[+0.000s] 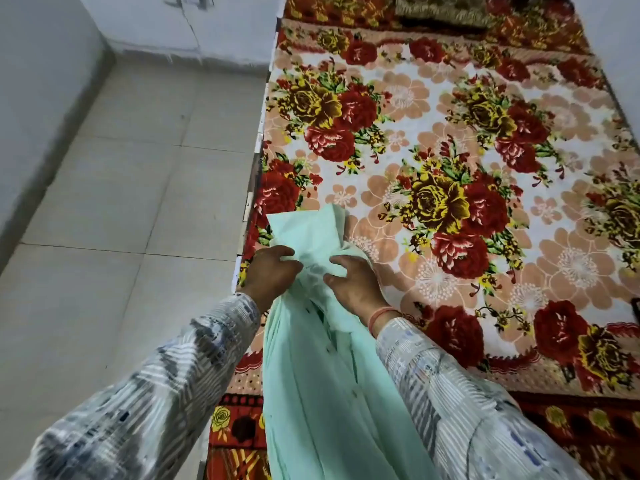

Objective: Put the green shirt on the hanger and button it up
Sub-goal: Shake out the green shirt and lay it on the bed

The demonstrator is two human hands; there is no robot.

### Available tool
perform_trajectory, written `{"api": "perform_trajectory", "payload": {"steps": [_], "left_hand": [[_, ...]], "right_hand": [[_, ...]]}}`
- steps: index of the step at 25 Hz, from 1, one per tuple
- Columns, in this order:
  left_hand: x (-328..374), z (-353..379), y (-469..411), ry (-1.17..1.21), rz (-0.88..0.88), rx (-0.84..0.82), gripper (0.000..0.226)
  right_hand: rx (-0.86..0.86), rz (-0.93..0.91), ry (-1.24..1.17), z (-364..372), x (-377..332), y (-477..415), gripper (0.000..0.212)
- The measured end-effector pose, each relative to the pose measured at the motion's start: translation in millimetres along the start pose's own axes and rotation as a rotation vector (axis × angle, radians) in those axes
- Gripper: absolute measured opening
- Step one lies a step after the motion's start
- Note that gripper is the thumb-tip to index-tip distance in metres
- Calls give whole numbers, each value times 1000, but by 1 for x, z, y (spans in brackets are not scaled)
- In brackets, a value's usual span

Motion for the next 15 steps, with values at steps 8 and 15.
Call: {"api": "perform_trajectory", "payload": {"steps": [8, 15], "left_hand": [[-20, 20, -6, 447, -168, -34, 5], [8, 27, 64, 272, -474, -502, 28]], "right_hand": [[215, 255, -266, -17, 40, -9, 13], [43, 359, -558, -62, 25, 39, 81]]}}
Point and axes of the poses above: each hand's wrist, its own y-axis away from the middle knuckle, its own z-axis out of the palm, x = y × z, the point moved 7 cm from there along -y, towards the middle knuckle, and after that the axes turned 5 degrees about -z, right-handed, at the moved point
